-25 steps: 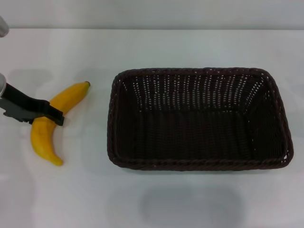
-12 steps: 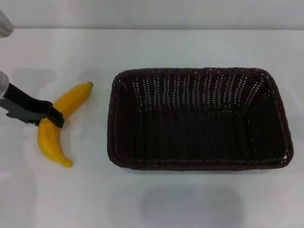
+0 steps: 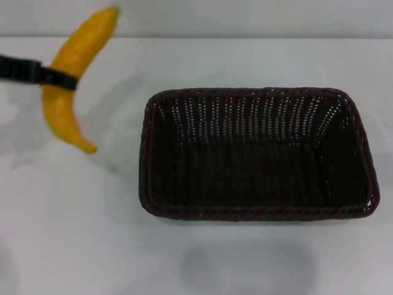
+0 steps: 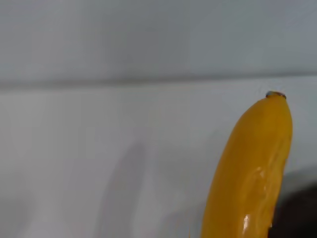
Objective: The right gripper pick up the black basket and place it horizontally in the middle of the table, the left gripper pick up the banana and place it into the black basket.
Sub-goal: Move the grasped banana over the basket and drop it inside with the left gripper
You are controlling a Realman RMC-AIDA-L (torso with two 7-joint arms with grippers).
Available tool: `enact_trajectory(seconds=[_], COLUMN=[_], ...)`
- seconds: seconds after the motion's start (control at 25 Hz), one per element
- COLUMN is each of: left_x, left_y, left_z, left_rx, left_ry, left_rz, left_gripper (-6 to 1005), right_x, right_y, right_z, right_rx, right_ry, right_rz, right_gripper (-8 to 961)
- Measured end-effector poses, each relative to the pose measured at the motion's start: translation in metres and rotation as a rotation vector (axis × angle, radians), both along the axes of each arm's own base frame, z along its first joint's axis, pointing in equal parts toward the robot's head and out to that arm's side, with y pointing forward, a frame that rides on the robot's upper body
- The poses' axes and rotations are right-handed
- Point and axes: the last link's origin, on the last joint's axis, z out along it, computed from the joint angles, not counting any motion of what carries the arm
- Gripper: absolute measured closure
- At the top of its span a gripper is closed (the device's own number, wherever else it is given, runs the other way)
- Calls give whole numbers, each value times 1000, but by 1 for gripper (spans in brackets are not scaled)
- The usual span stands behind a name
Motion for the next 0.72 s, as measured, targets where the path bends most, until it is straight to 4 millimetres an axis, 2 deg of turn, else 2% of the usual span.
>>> enact_trajectory(seconds=[0.12,0.28,0.56,0.72], left_x=[27,48,74,79], left_y=[-17,-26,-9,-4], left_z=[1,-17,-60,-83], left_rx=[-70,-149,-257,-310], left_ry=[-146,-255,-342,-379], left_rz=[-200,-330,-398,-409], left_gripper=[459,445,419,404], right_x=[-1,-4,-3,-2], right_y=[-4,-6,-15,-16], right_z=[3,3,4,4], right_rx=[6,7,7,6], right_ry=[9,15,25,25], right_rz=[20,40,60,58], right_gripper=[299,300,300,300])
